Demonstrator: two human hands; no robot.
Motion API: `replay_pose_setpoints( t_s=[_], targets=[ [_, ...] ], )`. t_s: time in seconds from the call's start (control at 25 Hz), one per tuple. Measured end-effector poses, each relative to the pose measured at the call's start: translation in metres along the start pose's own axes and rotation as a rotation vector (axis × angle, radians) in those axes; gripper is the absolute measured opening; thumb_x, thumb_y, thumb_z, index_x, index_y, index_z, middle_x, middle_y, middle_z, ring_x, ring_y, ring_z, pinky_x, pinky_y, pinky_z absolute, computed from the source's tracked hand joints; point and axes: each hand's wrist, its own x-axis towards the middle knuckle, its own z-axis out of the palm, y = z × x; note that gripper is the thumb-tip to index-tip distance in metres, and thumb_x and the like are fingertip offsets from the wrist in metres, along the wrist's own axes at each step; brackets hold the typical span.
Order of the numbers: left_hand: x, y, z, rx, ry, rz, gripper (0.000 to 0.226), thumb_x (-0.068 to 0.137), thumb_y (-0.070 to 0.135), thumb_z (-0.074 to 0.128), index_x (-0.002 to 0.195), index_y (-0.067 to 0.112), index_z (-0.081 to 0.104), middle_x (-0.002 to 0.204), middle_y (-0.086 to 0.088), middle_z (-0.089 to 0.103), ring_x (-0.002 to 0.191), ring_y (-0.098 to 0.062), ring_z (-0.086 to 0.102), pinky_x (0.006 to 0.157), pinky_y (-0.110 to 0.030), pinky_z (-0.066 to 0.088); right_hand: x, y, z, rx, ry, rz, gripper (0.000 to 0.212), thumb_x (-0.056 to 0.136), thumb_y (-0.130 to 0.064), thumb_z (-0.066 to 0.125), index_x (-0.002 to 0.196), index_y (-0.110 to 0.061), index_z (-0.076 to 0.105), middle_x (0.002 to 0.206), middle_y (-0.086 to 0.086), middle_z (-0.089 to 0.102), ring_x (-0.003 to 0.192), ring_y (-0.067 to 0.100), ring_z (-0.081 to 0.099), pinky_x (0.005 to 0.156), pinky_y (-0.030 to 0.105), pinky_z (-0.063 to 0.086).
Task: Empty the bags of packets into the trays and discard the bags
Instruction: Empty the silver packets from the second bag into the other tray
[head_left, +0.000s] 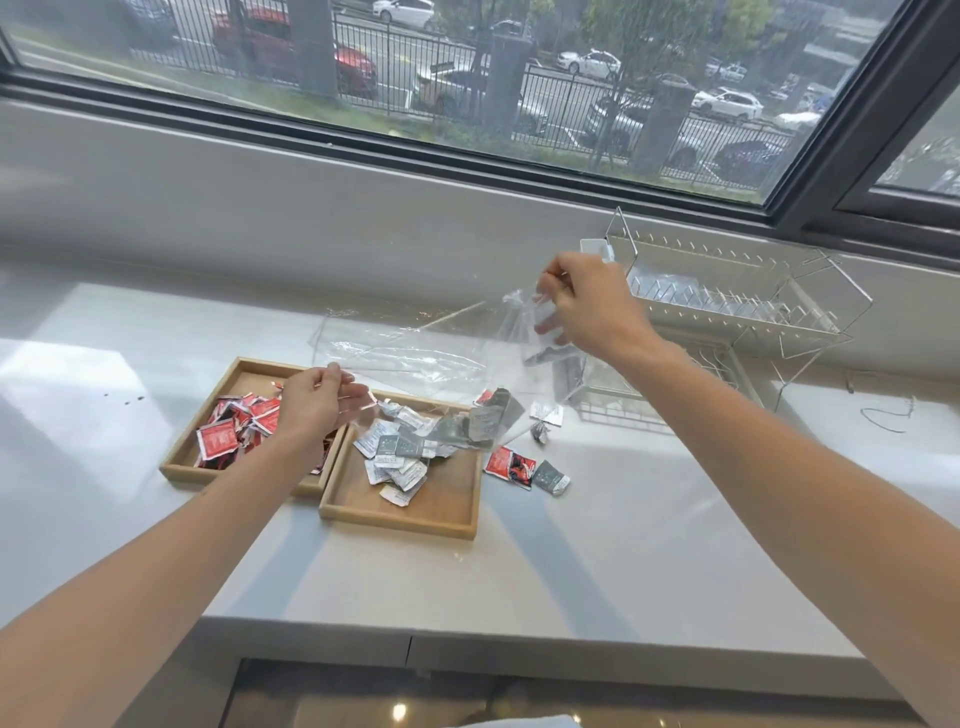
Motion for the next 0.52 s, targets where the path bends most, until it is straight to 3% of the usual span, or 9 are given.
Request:
replay_pose_setpoints(
  t_s=[0.16, 0.24, 0.4, 0.52],
  targets=[
    [-0.002, -0.006, -0.005, 0.041, 0.015, -0.003, 0.033, 0.105, 0.022, 0.04, 0.108, -0.003, 0.062, 0.097, -0.018, 0.072, 0.079, -0.021, 0.072, 0.058, -0.024, 0.057, -0.002, -0.007, 0.001, -0.135, -0.035, -0.047, 0.02, 0.098, -0.004, 0.043, 0.087, -0.008, 0.058, 0.095, 0.008, 0.069, 0.051, 0.012, 0.071, 0.051, 0.045, 0.059],
    [-0.005, -0.007, -0.006, 0.027, 0.017, -0.006, 0.03, 0.106, 0.02, 0.04, 0.105, -0.001, 0.061, 0.091, -0.016, 0.071, 0.071, -0.016, 0.071, 0.053, -0.021, 0.057, -0.003, -0.012, 0.002, -0.205, -0.012, -0.093, 0.021, 0.097, -0.003, 0.043, 0.086, -0.011, 0.058, 0.094, 0.008, 0.069, 0.052, 0.015, 0.071, 0.054, 0.044, 0.059],
    [-0.012, -0.011, -0.005, -0.046, -0.003, -0.031, 0.029, 0.106, 0.018, 0.038, 0.09, 0.004, 0.056, 0.081, -0.013, 0.068, 0.054, -0.011, 0.07, 0.045, -0.018, 0.053, -0.001, -0.026, 0.002, -0.404, -0.032, -0.175, 0.021, 0.093, -0.001, 0.042, 0.094, -0.012, 0.06, 0.096, 0.014, 0.067, 0.072, 0.035, 0.069, 0.068, 0.048, 0.056],
    [-0.014, -0.018, -0.005, -0.07, 0.011, -0.047, 0.031, 0.106, 0.019, 0.038, 0.085, 0.004, 0.056, 0.068, -0.01, 0.07, 0.051, -0.012, 0.069, 0.043, -0.018, 0.052, -0.002, -0.035, 0.005, -0.523, 0.005, -0.24, 0.022, 0.091, 0.003, 0.043, 0.099, -0.01, 0.059, 0.088, 0.017, 0.065, 0.072, 0.037, 0.064, 0.064, 0.043, 0.053]
  ],
)
